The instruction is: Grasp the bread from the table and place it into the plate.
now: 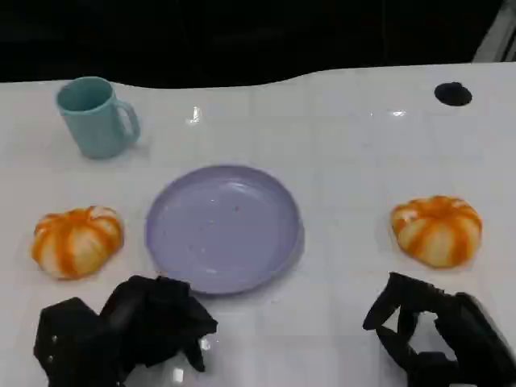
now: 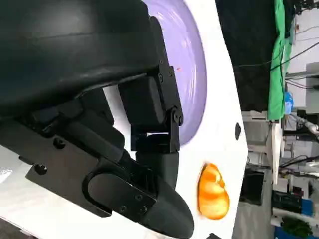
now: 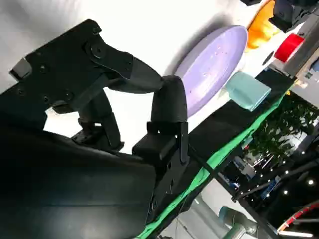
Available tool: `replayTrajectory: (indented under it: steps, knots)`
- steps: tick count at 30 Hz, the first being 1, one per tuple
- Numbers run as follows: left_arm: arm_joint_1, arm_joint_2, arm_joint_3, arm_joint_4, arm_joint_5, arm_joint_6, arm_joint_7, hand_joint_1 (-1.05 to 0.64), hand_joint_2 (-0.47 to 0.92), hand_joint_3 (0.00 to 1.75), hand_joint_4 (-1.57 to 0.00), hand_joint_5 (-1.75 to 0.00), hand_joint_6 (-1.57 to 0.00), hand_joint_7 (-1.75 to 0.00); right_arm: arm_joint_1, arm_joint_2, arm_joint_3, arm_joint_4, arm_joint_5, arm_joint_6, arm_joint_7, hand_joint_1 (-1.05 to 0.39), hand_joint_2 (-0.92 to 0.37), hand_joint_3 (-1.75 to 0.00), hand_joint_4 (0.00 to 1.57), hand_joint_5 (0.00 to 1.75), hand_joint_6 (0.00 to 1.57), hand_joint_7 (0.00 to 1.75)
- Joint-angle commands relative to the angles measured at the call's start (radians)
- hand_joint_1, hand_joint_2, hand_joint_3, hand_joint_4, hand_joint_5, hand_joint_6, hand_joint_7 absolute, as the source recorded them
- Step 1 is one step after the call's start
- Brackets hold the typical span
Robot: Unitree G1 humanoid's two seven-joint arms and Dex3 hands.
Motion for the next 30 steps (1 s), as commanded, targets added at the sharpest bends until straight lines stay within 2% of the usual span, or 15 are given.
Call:
replayTrajectory:
  steps: [1,30]
  knots:
    - [0.007,0.01,0.007,-0.016,-0.002,0.009,0.002,-1.05,0.8,0.03,-1.47,-1.06,-1.53,-0.64,0.007,-0.01,-0.008,-0.011,0.005,0.005,-0.004,-0.38,-0.54,-1.0,0.72,1.75,0.64,1.44]
    - [0.008,0.013,0.003,-0.014,0.006,-0.005,0.001,-1.05,0.8,0.04,-1.47,-1.05,-1.53,-0.64,0.005,-0.01,-0.017,-0.022,0.023,0.008,0.002,-0.36,-0.54,-0.96,0.72,1.75,0.64,1.42]
